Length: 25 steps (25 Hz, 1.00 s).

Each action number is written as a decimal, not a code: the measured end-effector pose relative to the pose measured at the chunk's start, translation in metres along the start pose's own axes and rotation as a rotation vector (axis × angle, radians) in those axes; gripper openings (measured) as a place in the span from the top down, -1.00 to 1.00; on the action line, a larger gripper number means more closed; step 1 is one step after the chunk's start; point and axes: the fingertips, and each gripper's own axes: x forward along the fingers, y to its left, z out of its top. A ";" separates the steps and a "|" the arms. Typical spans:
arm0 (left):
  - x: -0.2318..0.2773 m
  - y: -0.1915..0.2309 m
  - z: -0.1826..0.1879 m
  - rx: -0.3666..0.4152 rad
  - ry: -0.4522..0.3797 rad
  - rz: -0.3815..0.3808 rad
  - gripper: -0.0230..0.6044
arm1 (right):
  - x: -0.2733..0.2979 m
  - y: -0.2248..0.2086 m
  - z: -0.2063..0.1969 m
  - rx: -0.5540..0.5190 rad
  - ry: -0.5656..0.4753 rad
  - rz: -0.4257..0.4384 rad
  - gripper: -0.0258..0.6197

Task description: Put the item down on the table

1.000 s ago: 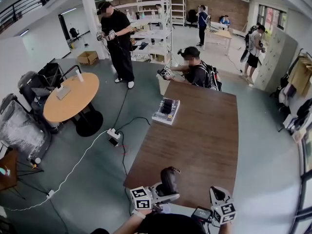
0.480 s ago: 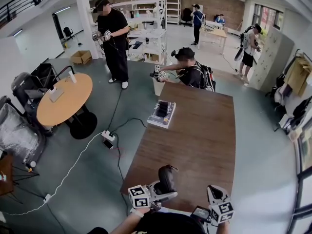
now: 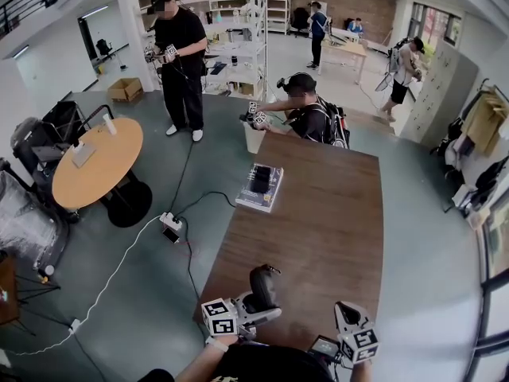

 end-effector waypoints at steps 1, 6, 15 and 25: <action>-0.001 0.004 0.001 -0.001 0.000 0.002 -0.22 | 0.003 -0.001 0.002 0.003 0.003 -0.001 0.95; -0.006 0.019 0.003 -0.012 0.019 0.017 -0.22 | 0.020 -0.002 -0.003 0.010 -0.003 0.007 0.95; -0.007 0.040 0.008 -0.010 0.053 0.022 -0.22 | 0.035 -0.001 0.002 0.020 -0.001 -0.008 0.95; -0.002 0.058 0.001 -0.019 0.099 0.023 -0.22 | 0.033 0.002 0.007 0.047 0.028 -0.055 0.95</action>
